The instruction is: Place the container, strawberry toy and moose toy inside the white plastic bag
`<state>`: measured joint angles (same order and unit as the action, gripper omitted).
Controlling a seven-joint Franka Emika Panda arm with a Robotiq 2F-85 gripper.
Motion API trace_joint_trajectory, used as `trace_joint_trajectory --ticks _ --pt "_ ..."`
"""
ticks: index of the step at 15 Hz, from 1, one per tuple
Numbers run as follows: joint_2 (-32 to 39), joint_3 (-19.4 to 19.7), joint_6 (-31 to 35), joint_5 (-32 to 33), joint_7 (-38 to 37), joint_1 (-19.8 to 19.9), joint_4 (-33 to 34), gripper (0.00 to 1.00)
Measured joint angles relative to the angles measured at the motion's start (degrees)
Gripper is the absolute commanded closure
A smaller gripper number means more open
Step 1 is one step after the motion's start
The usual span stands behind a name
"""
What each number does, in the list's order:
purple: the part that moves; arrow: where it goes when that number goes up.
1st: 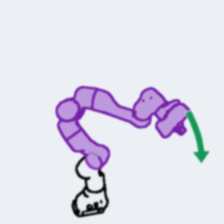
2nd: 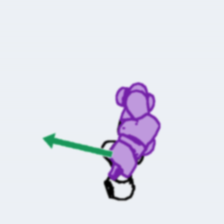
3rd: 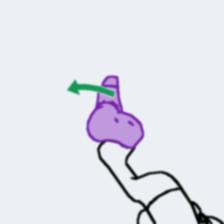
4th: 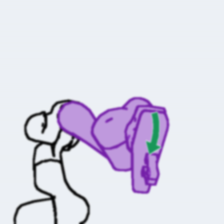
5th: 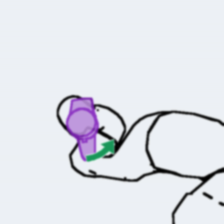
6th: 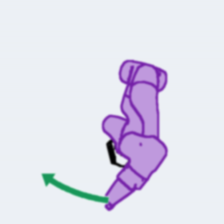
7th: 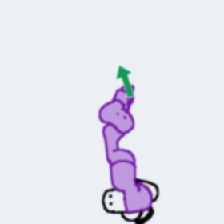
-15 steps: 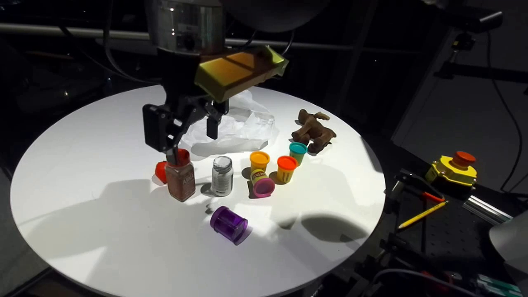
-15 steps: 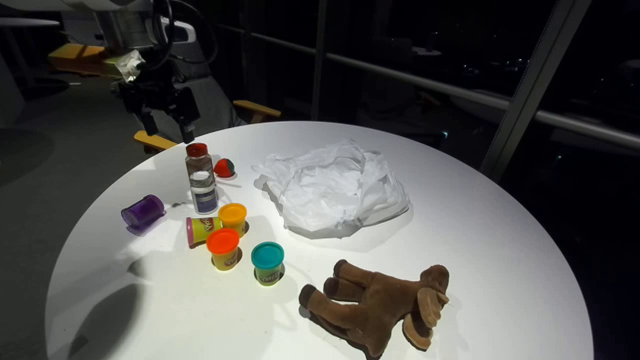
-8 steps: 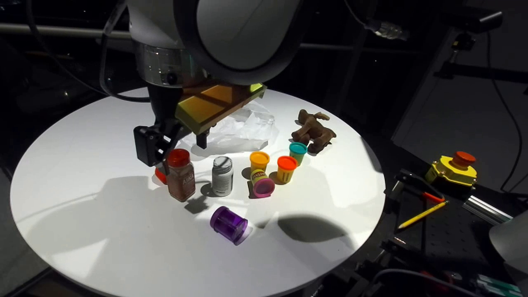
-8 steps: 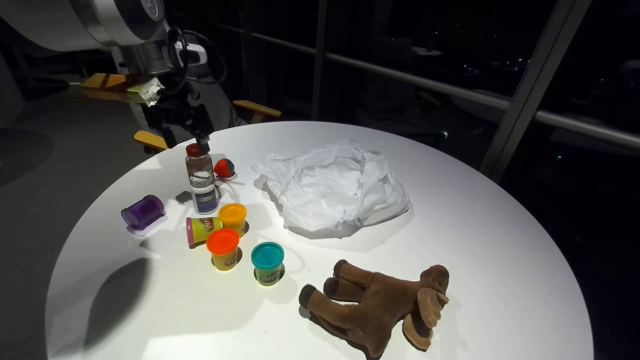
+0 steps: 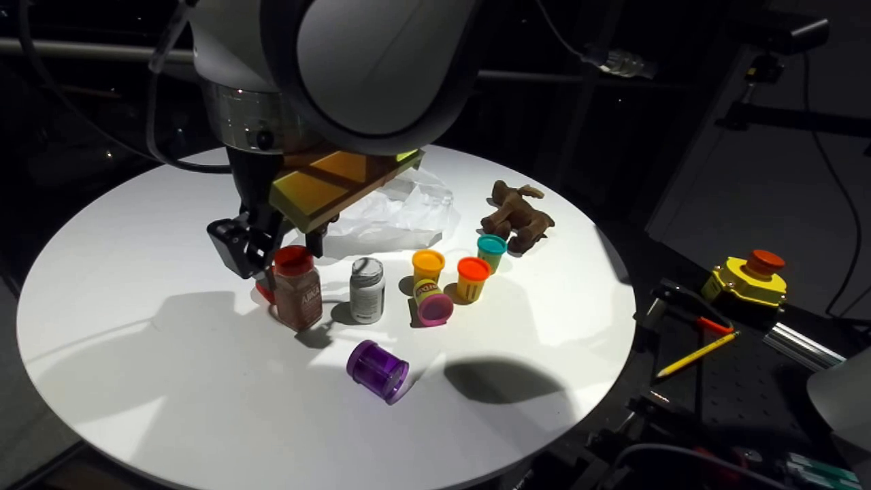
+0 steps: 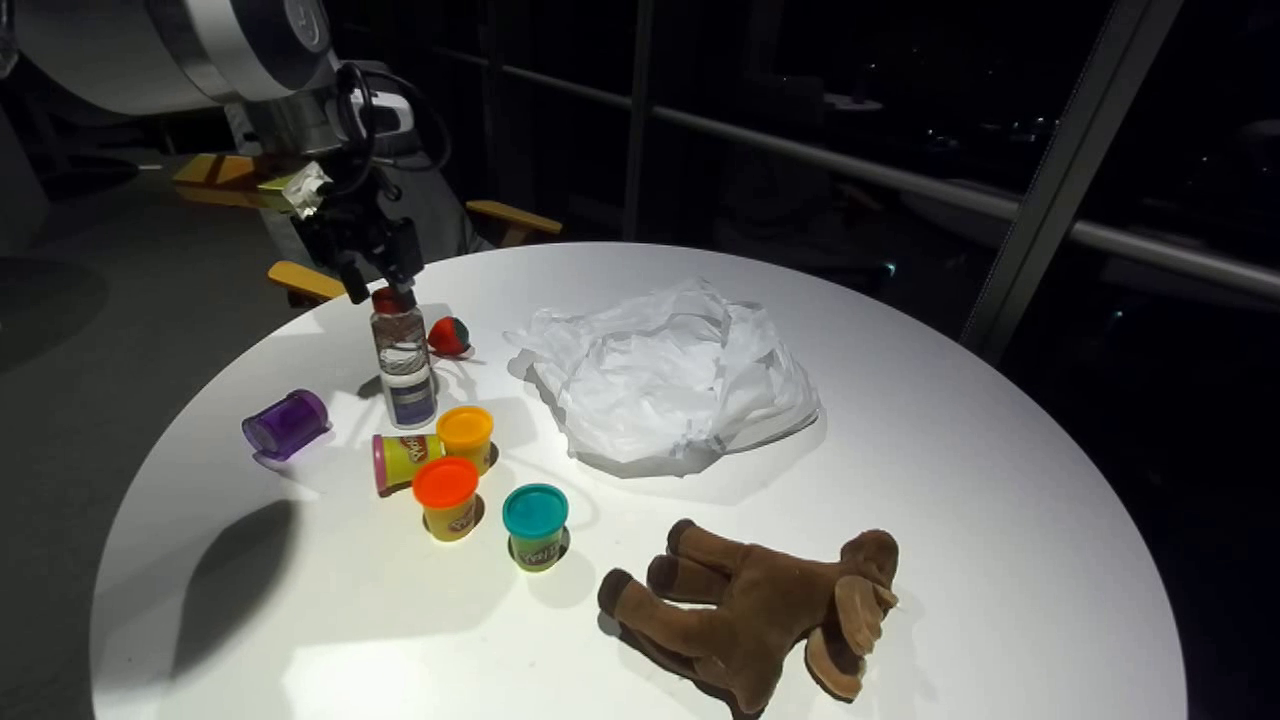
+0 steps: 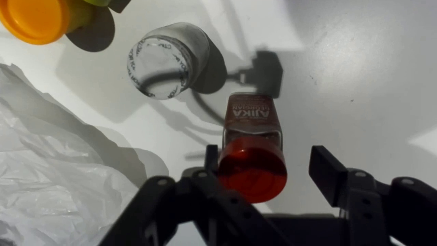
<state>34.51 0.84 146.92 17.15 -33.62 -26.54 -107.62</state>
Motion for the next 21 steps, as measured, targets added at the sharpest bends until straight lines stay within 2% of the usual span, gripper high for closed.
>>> trace_joint_trajectory --ticks 2,10,14,18,21 --pt "0.04 0.57 -0.06 0.03 -0.14 -0.45 0.11 0.75" --pt "-0.91 1.72 -2.69 0.46 -0.42 -1.20 2.15 0.76" --pt "-5.96 4.98 -7.39 4.92 -1.15 -1.02 3.04 0.76" --pt "-10.00 7.16 -9.16 8.48 -1.79 2.53 3.00 0.76" --pt "-9.19 7.82 -4.85 9.48 -2.42 7.10 2.91 0.76"
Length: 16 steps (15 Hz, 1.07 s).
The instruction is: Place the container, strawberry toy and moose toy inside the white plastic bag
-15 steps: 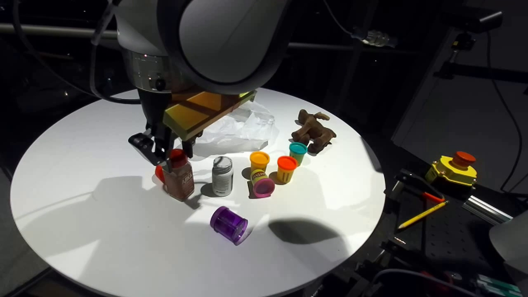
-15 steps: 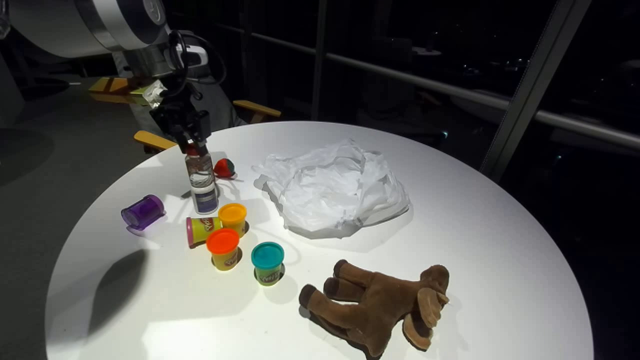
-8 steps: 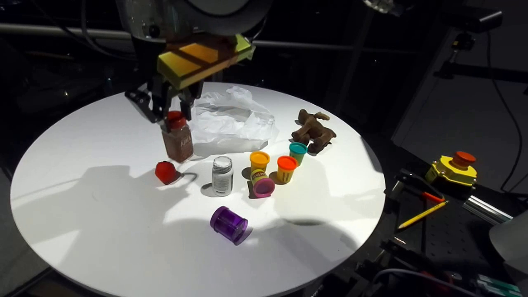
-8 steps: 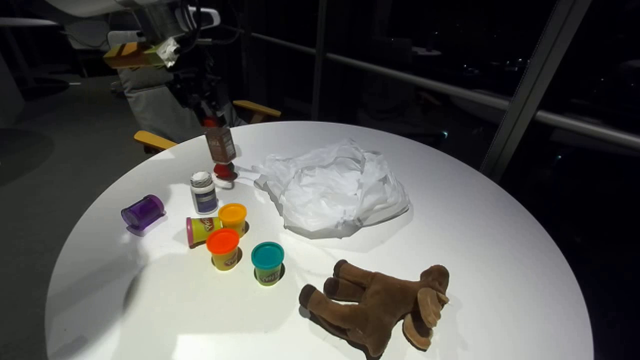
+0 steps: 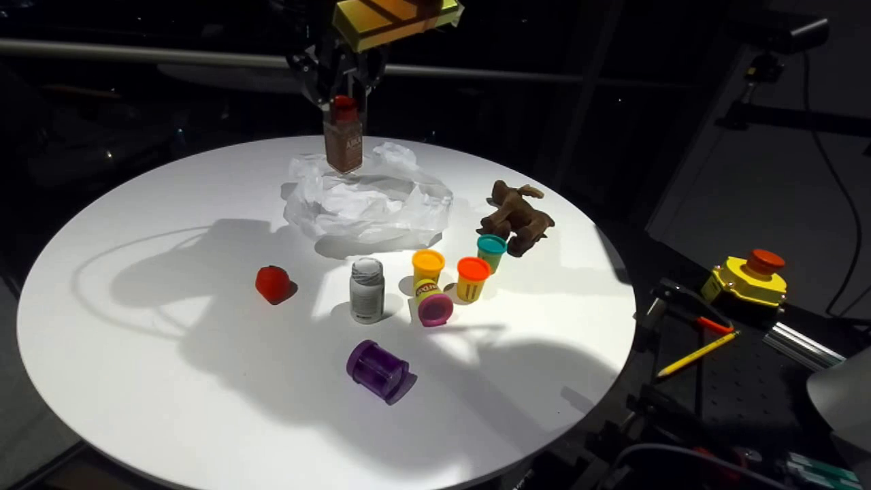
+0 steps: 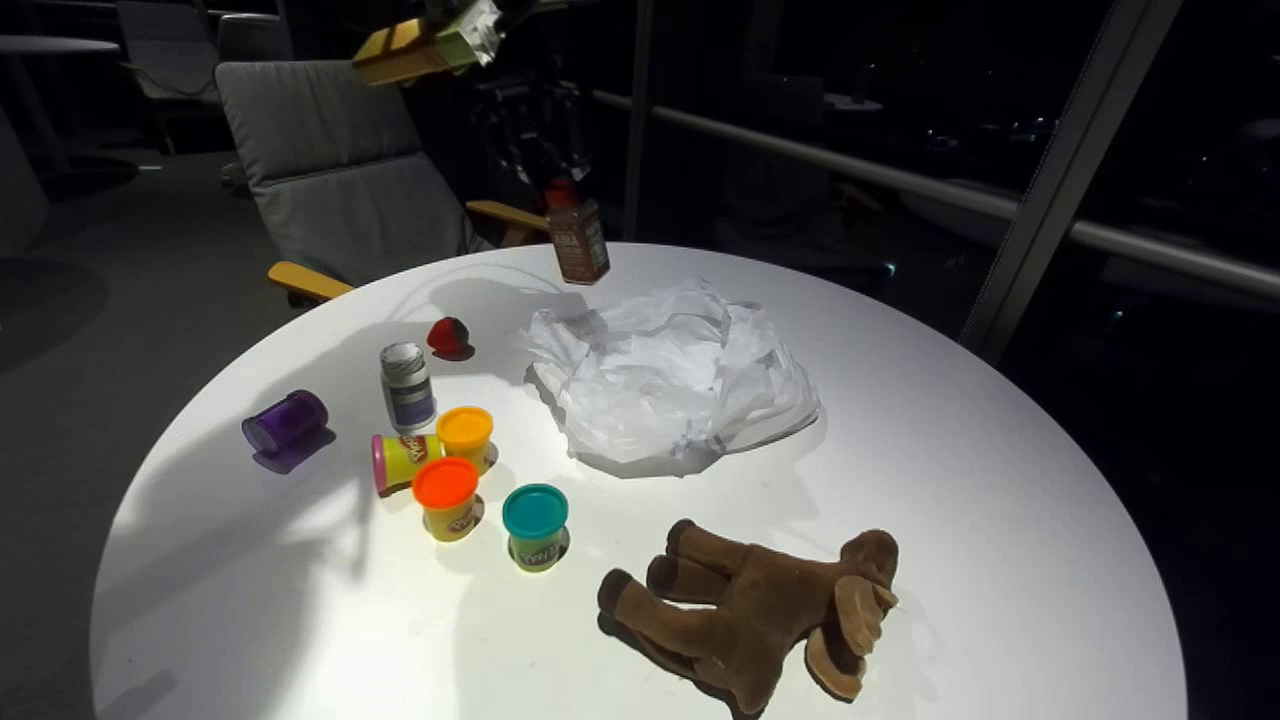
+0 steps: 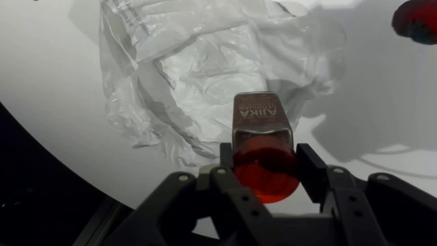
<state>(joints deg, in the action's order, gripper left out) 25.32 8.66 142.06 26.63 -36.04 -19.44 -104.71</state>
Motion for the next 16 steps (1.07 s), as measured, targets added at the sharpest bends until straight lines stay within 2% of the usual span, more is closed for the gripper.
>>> trace_joint_trajectory --ticks 6,14,15,16 --pt "7.08 3.20 8.93 -0.41 -3.34 5.38 0.76 0.76" --pt "12.96 5.45 14.41 -6.02 -7.82 5.89 2.68 0.76" --pt "13.13 5.58 14.61 -6.58 -7.90 5.89 2.72 0.26" --pt "13.25 5.65 14.64 -7.25 -7.90 5.89 2.75 0.25"
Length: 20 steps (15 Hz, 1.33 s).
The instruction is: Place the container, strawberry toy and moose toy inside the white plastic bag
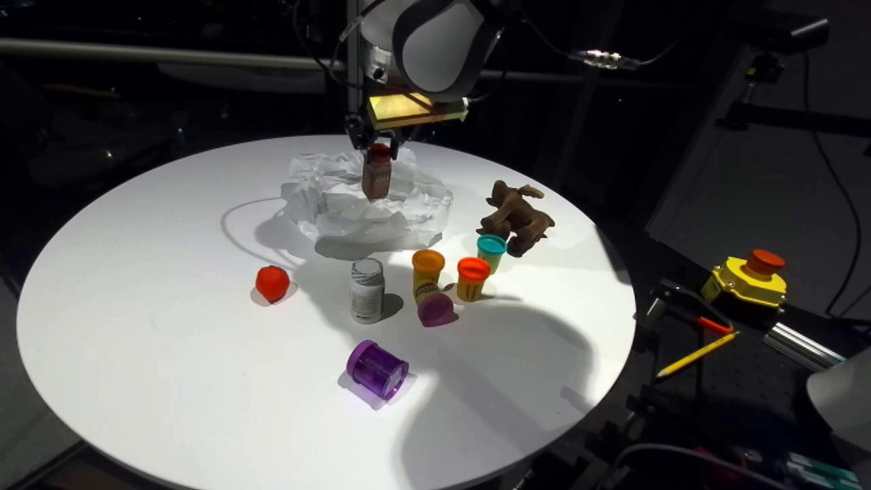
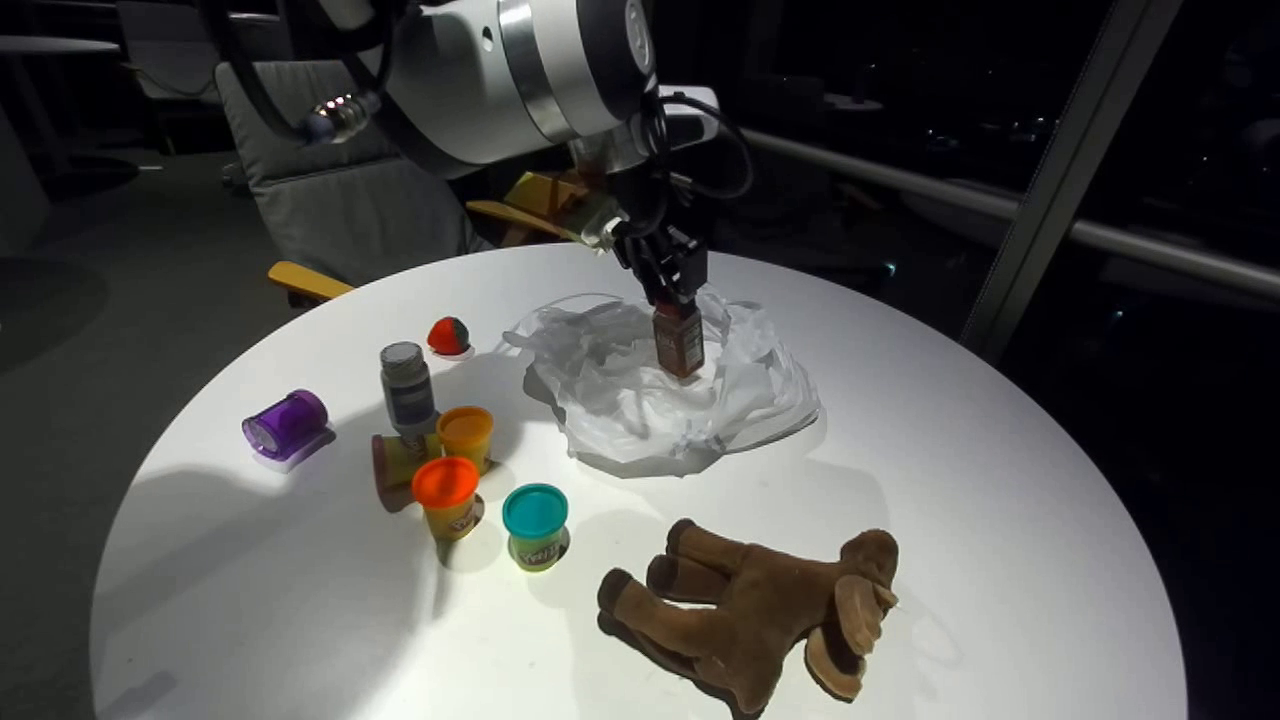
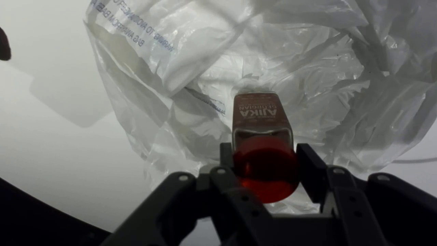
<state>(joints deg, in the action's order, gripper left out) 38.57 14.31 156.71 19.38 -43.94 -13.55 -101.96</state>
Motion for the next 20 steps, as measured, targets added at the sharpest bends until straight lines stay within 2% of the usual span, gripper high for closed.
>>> trace_joint_trajectory --ticks 4,7,10,12,15,18,20 --pt "0.14 0.33 -0.03 -0.84 0.04 -0.01 0.14 0.00" --pt "-1.01 0.99 -0.25 -0.79 0.12 -1.10 0.80 0.00" --pt "-4.63 0.79 -3.05 -0.21 0.35 -4.54 1.22 0.00" --pt "-7.47 -1.55 -6.91 -0.19 1.26 -7.09 1.51 0.00" --pt "-8.81 -8.55 -13.69 -0.80 4.14 -8.77 2.76 0.00" --pt "-6.03 -14.37 -16.15 -2.63 9.65 -8.74 3.11 0.00" --pt "-2.71 -15.90 -16.15 -3.92 14.01 -8.47 3.40 0.00"
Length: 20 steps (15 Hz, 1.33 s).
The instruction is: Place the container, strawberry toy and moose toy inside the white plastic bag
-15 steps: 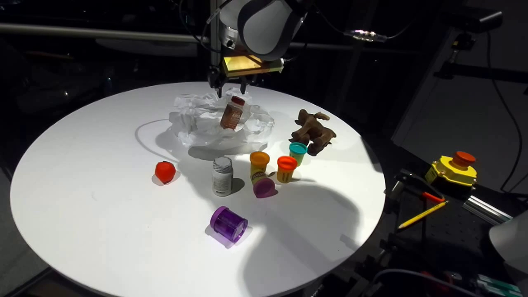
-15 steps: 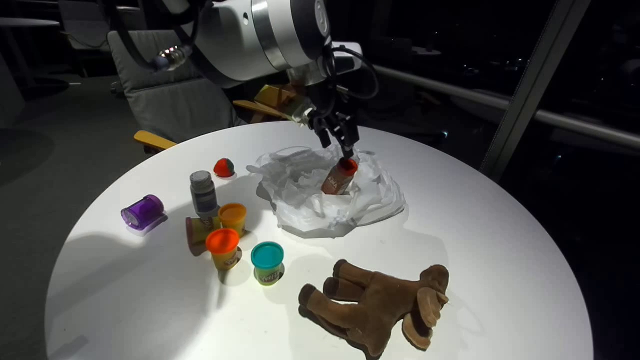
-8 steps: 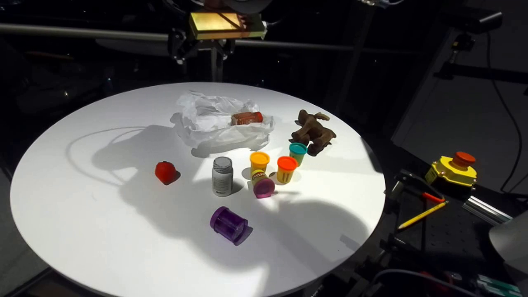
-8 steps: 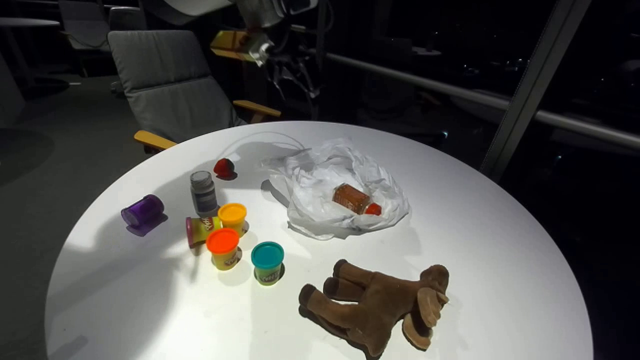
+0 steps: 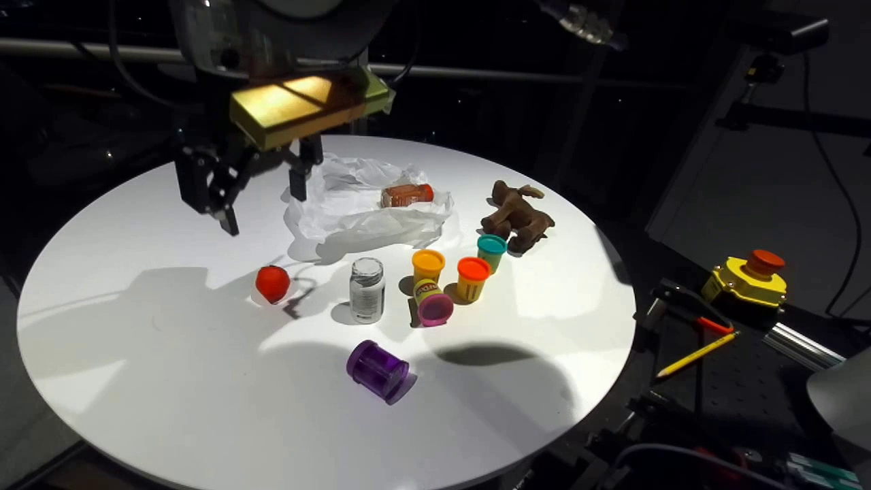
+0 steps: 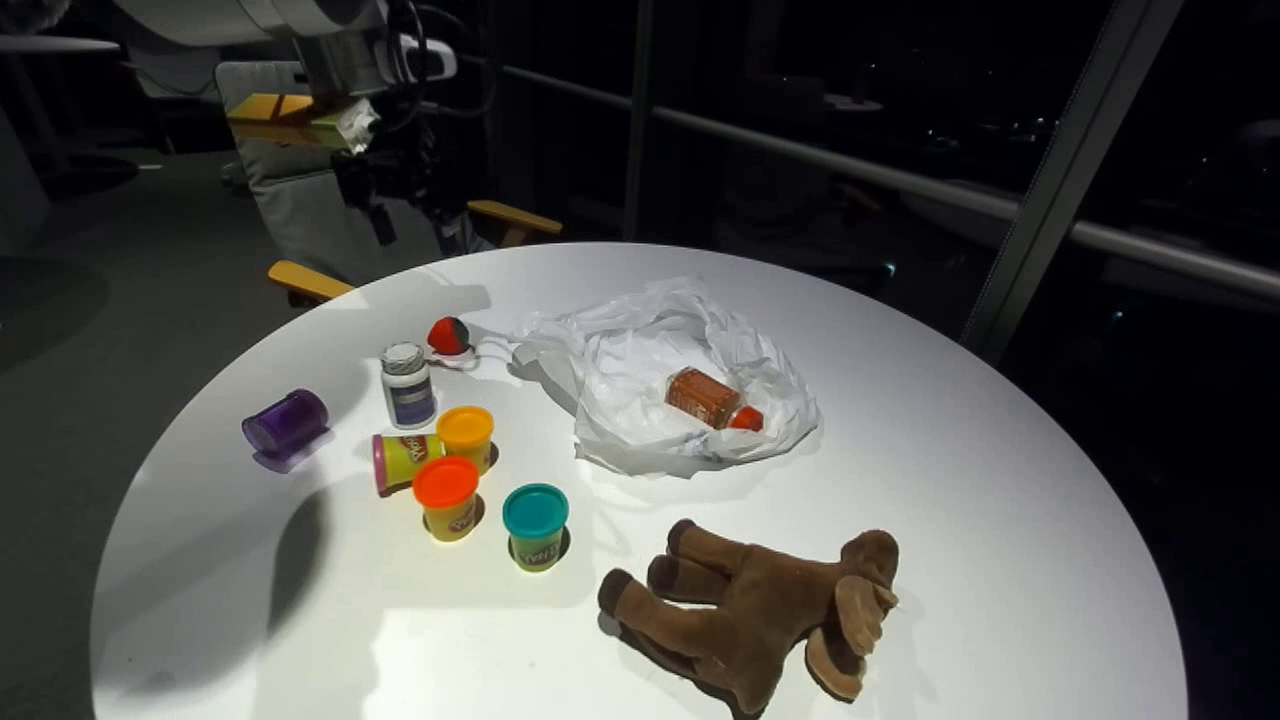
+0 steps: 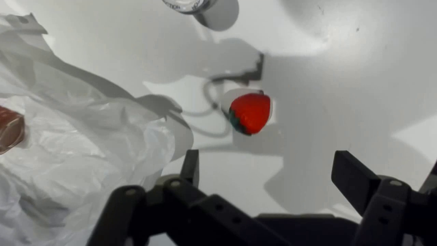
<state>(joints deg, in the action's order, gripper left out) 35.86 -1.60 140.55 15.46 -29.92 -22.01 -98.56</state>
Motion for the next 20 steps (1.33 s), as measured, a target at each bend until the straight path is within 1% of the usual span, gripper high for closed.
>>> trace_joint_trajectory --ticks 3,7,12,18,19,20 --pt "5.51 -0.09 0.08 -1.04 5.60 0.76 1.23 0.00" --pt "10.99 1.13 1.39 -1.05 8.36 1.52 4.41 0.00" --pt "13.59 1.27 2.31 -1.73 9.44 2.05 8.14 0.00" --pt "15.56 1.03 2.63 -4.80 10.71 2.32 10.53 0.00" --pt "16.09 1.00 2.71 -5.30 10.86 2.35 10.96 0.05" --pt "16.68 1.00 2.75 -5.78 10.91 2.39 11.48 0.27"
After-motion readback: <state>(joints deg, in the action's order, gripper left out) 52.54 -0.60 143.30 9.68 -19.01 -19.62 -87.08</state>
